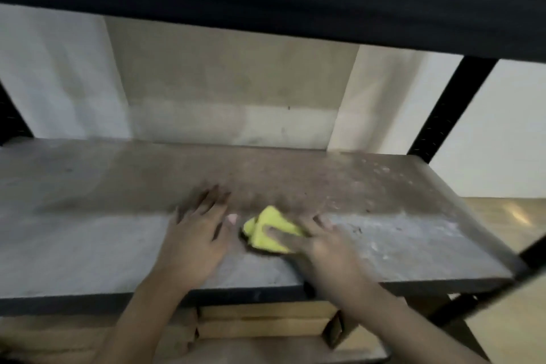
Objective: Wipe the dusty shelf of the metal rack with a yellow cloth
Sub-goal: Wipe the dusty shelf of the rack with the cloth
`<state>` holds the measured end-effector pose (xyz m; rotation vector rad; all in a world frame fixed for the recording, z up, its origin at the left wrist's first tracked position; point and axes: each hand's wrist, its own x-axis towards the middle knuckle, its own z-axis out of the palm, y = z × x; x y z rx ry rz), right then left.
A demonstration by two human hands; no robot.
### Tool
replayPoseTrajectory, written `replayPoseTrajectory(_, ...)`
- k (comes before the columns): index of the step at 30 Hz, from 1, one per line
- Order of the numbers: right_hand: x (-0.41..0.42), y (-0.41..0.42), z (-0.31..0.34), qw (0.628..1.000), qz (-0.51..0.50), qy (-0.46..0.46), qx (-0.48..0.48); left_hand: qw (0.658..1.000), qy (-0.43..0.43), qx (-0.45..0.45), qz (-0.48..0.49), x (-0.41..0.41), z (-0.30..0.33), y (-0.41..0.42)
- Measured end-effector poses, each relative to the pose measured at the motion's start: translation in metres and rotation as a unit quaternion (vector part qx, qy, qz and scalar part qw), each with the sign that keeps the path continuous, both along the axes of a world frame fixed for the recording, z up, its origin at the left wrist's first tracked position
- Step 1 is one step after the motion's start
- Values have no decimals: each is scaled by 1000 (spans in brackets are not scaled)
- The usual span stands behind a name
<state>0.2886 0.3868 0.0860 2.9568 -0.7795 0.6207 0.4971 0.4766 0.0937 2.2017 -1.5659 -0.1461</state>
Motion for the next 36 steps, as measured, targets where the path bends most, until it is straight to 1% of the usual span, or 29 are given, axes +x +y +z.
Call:
replayPoseTrajectory(2, -30, -51, -13, 988, -153, 20, -13, 999, -28, 30, -26, -9, -6, -6)
replayPoseTrajectory(4, -68, -99, -10, 956, -290, 28, 26, 997, -39, 51, -31, -11, -8, -7)
replayPoseTrajectory(5, -84, -112, -1, 943, -330, -2, 46, 997, -40, 53, -32, -10, -8, -7)
replayPoseTrajectory(6, -91, -116, 9, 936, -346, -38, 47, 998, -40, 49, -32, -10, -8, -6)
replayPoseTrajectory(8, -84, -100, 26, 944, -318, -80, 32, 998, -42, 43, -33, -9, -8, -7)
replayPoseTrajectory(10, -56, -56, 39, 965, -243, -82, 43, 997, -42, 49, -33, -9, -8, -7)
replayPoseTrajectory(11, -39, -28, 40, 976, -201, -65, 49, 998, -40, 47, -33, -9, -8, -7)
replayPoseTrajectory(13, -11, 21, 28, 992, -124, -3, 32, 998, -40, 38, -34, -10, -7, -6)
replayPoseTrajectory(14, -2, 36, 20, 993, -108, 28, 31, 998, -42, 34, -35, -10, -7, -5)
replayPoseTrajectory(15, 0, 42, 14, 992, -114, 41, 30, 998, -42, 33, -37, -9, -8, -4)
replayPoseTrajectory(17, -9, 39, 12, 989, -141, 27, 35, 998, -41, 36, -43, -9, -8, -2)
replayPoseTrajectory(19, -33, 22, 13, 980, -188, 23, 63, 997, -43, 41, -49, -9, -7, 0)
replayPoseTrajectory(22, -77, -23, 11, 952, -296, 39, 74, 997, -37, 44, -52, -9, -6, 1)
replayPoseTrajectory(25, -96, -48, 20, 926, -367, -8, 94, 996, -34, 58, -57, -11, -1, 1)
replayPoseTrajectory(26, -93, -47, 23, 922, -378, -12, 81, 996, -31, 59, -60, -12, 1, 1)
replayPoseTrajectory(27, -88, -42, 26, 925, -377, -15, 51, 996, -29, 55, -65, -16, 4, -1)
replayPoseTrajectory(29, -68, -16, 31, 948, -319, -19, 7, 995, -33, 40, -80, -28, 11, -7)
replayPoseTrajectory(30, -57, 1, 32, 961, -277, -9, 8, 995, -33, 29, -91, -37, 14, -12)
replayPoseTrajectory(32, -41, 29, 27, 973, -221, 33, 56, 993, -20, 11, -115, -56, 19, -23)
replayPoseTrajectory(34, -43, 35, 19, 972, -221, 29, 75, 992, -4, 12, -128, -75, 17, -37)
replayPoseTrajectory(36, -59, 21, 17, 963, -255, 11, 81, 991, -10, 29, -133, -90, 11, -47)
